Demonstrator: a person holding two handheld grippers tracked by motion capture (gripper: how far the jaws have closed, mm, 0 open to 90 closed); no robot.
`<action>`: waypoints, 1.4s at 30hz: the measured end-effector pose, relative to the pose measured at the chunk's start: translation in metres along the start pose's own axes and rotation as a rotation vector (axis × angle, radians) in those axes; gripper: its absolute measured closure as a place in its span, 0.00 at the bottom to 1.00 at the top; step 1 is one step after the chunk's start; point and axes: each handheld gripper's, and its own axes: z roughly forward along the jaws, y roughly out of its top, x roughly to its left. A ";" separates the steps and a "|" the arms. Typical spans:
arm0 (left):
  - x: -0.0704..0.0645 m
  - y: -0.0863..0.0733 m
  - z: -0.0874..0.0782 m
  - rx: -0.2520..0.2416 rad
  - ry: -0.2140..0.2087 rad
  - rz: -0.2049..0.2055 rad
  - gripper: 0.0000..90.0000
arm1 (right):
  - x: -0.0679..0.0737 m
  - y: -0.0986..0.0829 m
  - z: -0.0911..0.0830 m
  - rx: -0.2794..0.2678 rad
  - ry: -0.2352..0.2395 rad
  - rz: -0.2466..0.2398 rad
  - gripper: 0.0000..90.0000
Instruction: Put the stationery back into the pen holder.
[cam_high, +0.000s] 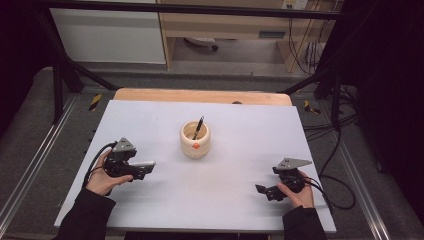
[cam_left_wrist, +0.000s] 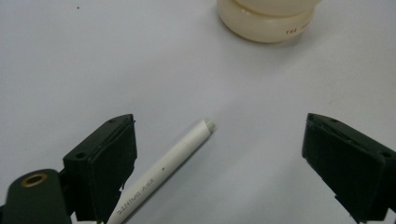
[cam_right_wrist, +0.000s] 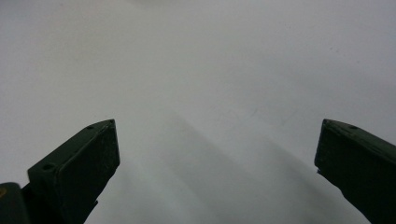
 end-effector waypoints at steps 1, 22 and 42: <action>0.001 -0.001 0.000 0.002 -0.005 0.010 0.12 | 0.000 0.000 0.000 -0.001 0.001 0.001 0.01; 0.017 -0.018 0.001 0.104 -0.021 0.224 0.22 | 0.000 -0.001 0.002 0.012 0.006 -0.011 0.01; 0.036 -0.022 -0.002 0.114 0.009 0.421 0.39 | 0.001 0.000 0.002 0.014 0.008 -0.010 0.01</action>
